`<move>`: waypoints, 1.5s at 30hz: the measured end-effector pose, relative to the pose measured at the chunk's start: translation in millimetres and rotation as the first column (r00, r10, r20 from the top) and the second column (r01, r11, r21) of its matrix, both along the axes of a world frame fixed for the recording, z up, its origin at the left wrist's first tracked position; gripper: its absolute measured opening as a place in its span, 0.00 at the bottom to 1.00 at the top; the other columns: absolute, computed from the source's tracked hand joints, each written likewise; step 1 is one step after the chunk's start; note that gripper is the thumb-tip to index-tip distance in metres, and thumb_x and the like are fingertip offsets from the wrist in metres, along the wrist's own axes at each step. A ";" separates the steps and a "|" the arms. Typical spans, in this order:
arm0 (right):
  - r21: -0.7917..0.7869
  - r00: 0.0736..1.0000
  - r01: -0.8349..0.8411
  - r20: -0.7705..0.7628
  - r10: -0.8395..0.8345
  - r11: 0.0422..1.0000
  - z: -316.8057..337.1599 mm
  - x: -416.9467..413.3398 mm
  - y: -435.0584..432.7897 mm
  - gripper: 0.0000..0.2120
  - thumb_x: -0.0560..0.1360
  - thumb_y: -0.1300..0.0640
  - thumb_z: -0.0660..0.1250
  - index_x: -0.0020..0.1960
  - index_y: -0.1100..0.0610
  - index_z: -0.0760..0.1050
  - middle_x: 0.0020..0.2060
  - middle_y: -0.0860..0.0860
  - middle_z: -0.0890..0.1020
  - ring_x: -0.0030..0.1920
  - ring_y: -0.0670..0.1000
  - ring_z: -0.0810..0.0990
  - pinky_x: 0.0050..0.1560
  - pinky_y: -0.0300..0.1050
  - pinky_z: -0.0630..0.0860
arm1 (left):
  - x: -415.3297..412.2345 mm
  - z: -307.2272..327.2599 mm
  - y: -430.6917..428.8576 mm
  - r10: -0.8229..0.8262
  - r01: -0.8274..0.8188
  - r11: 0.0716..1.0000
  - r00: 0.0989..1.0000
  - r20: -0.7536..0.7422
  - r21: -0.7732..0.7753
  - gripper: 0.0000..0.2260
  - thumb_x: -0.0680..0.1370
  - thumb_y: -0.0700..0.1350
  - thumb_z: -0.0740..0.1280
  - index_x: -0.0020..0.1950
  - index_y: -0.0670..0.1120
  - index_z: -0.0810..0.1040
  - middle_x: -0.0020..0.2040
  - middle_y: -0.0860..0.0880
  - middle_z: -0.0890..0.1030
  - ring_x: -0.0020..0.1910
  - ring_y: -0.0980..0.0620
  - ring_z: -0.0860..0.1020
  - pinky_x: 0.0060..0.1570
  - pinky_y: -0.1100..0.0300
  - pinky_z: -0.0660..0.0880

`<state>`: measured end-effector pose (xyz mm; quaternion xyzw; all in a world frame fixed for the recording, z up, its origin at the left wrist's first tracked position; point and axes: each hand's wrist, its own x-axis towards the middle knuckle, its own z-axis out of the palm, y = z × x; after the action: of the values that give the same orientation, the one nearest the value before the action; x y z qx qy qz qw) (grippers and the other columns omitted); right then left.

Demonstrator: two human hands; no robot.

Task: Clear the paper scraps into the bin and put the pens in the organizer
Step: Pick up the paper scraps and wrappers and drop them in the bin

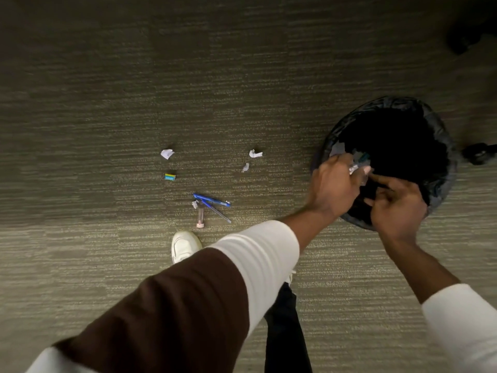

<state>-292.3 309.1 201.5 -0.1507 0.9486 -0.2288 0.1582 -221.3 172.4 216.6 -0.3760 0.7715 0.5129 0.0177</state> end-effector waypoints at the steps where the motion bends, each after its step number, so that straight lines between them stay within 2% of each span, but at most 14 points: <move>1: -0.015 1.000 -0.009 -0.017 0.009 1.000 1.4 2.9 -1.3 0.19 0.75 0.67 0.62 0.58 0.55 0.85 0.54 0.56 0.83 0.51 0.61 0.85 0.53 0.63 0.83 | 4.8 -2.0 -2.1 0.007 -0.007 1.000 1.000 0.006 -0.006 0.15 0.83 0.53 0.67 0.62 0.43 0.80 0.58 0.41 0.85 0.55 0.37 0.83 0.51 0.48 0.81; 4: -0.093 0.998 -0.062 -0.003 0.062 0.994 3.4 18.2 -12.6 0.15 0.74 0.66 0.64 0.54 0.56 0.85 0.51 0.54 0.81 0.42 0.57 0.84 0.49 0.62 0.83 | 31.4 -12.1 -13.7 0.026 -0.023 0.999 0.996 0.090 -0.039 0.12 0.84 0.56 0.65 0.53 0.48 0.80 0.48 0.45 0.87 0.45 0.41 0.84 0.43 0.50 0.81; 7: -0.144 0.980 -0.194 0.016 0.198 0.970 4.1 39.7 -34.7 0.11 0.75 0.68 0.68 0.51 0.56 0.84 0.48 0.53 0.82 0.38 0.53 0.82 0.46 0.56 0.83 | 70.3 -24.3 -29.6 0.007 -0.001 1.000 0.983 0.185 -0.030 0.06 0.83 0.50 0.67 0.49 0.50 0.80 0.45 0.46 0.86 0.44 0.42 0.84 0.44 0.49 0.82; 14: -0.119 0.874 -0.439 0.176 0.454 0.891 -15.6 91.4 -108.5 0.04 0.74 0.60 0.73 0.49 0.54 0.83 0.46 0.49 0.84 0.41 0.49 0.83 0.46 0.50 0.82 | 167.1 -54.4 -85.1 0.018 -0.009 1.000 0.926 0.378 -0.026 0.03 0.81 0.47 0.70 0.48 0.50 0.81 0.45 0.48 0.87 0.44 0.44 0.84 0.45 0.49 0.83; 18: 0.072 0.785 -0.547 0.389 0.481 0.834 -55.3 113.0 -144.2 0.22 0.72 0.47 0.78 0.63 0.53 0.78 0.51 0.53 0.83 0.49 0.55 0.85 0.47 0.40 0.74 | 209.7 -80.8 -124.8 0.063 -0.054 0.998 0.890 0.451 -0.033 0.07 0.79 0.51 0.70 0.47 0.47 0.82 0.47 0.44 0.87 0.48 0.39 0.85 0.47 0.48 0.83; 21: 0.200 0.704 -0.681 0.443 0.555 0.704 -102.4 126.1 -167.8 0.37 0.71 0.40 0.78 0.73 0.51 0.68 0.63 0.60 0.76 0.62 0.61 0.79 0.59 0.51 0.80 | 238.1 -114.1 -153.2 0.080 -0.050 0.996 0.861 0.502 -0.072 0.09 0.78 0.53 0.70 0.49 0.47 0.81 0.51 0.43 0.87 0.52 0.38 0.85 0.52 0.47 0.83; 23: 0.275 0.696 -0.704 0.452 0.559 0.654 -137.7 132.2 -182.9 0.41 0.71 0.39 0.76 0.77 0.49 0.63 0.71 0.60 0.69 0.71 0.62 0.72 0.66 0.56 0.78 | 256.1 -140.7 -171.0 0.091 -0.023 0.990 0.848 0.523 -0.136 0.09 0.79 0.52 0.69 0.51 0.47 0.81 0.53 0.43 0.86 0.55 0.37 0.84 0.54 0.47 0.82; 27: 0.293 0.696 -0.716 0.365 0.618 0.634 -204.7 138.5 -208.2 0.43 0.72 0.41 0.77 0.80 0.49 0.62 0.78 0.61 0.61 0.77 0.64 0.61 0.72 0.57 0.72 | 291.8 -197.0 -211.3 0.103 0.062 0.967 0.790 0.605 -0.246 0.15 0.80 0.52 0.68 0.61 0.44 0.77 0.62 0.42 0.80 0.64 0.39 0.79 0.57 0.46 0.79; 30: 0.274 0.709 -0.706 0.265 0.654 0.653 -240.8 140.4 -222.2 0.40 0.73 0.44 0.77 0.80 0.47 0.64 0.79 0.62 0.59 0.78 0.65 0.59 0.71 0.62 0.72 | 316.8 -234.7 -246.1 0.114 0.151 0.929 0.754 0.647 -0.339 0.28 0.79 0.50 0.69 0.75 0.38 0.66 0.72 0.38 0.70 0.73 0.37 0.69 0.62 0.40 0.79; 32: 0.330 0.697 -0.712 0.221 0.682 0.620 -258.8 142.0 -230.1 0.37 0.75 0.45 0.74 0.80 0.47 0.63 0.80 0.63 0.58 0.79 0.67 0.58 0.72 0.64 0.71 | 327.8 -253.0 -269.0 0.167 0.106 0.917 0.773 0.612 -0.384 0.33 0.78 0.48 0.72 0.78 0.38 0.62 0.77 0.35 0.64 0.78 0.34 0.63 0.64 0.37 0.78; 36: 0.440 0.676 -0.705 0.181 0.714 0.556 -277.1 143.7 -232.2 0.33 0.79 0.46 0.69 0.81 0.48 0.61 0.80 0.63 0.57 0.80 0.67 0.56 0.74 0.64 0.68 | 333.2 -275.6 -301.9 0.128 0.100 0.940 0.783 0.609 -0.326 0.50 0.74 0.52 0.80 0.85 0.45 0.51 0.85 0.36 0.46 0.84 0.32 0.51 0.70 0.34 0.72; 38: 0.467 0.632 -0.719 0.135 0.763 0.514 -280.8 145.7 -228.4 0.28 0.82 0.49 0.66 0.79 0.52 0.64 0.79 0.64 0.61 0.79 0.67 0.58 0.75 0.61 0.66 | 330.5 -281.4 -310.4 0.026 0.183 0.939 0.804 0.594 -0.290 0.54 0.73 0.54 0.80 0.86 0.48 0.45 0.86 0.37 0.45 0.85 0.32 0.48 0.76 0.36 0.68; 41: 0.469 0.589 -0.734 0.080 0.804 0.491 -286.9 148.6 -221.3 0.20 0.84 0.58 0.60 0.76 0.60 0.68 0.75 0.65 0.67 0.76 0.66 0.64 0.75 0.57 0.65 | 325.3 -284.2 -310.0 -0.037 0.260 0.918 0.808 0.588 -0.300 0.48 0.76 0.48 0.78 0.86 0.49 0.50 0.86 0.39 0.47 0.84 0.32 0.52 0.79 0.40 0.66; 45: 0.441 0.585 -0.748 0.085 0.807 0.496 -287.7 148.3 -219.5 0.17 0.83 0.64 0.57 0.70 0.63 0.73 0.68 0.64 0.73 0.70 0.64 0.71 0.69 0.55 0.68 | 322.2 -284.5 -297.5 -0.075 0.312 0.881 0.833 0.548 -0.354 0.36 0.76 0.33 0.72 0.82 0.44 0.62 0.82 0.39 0.58 0.76 0.32 0.65 0.71 0.41 0.75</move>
<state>-144.1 89.6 -86.2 -0.5378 0.8111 0.0939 0.2100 100.8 -125.1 -67.9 -0.4125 0.8660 0.2046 0.1951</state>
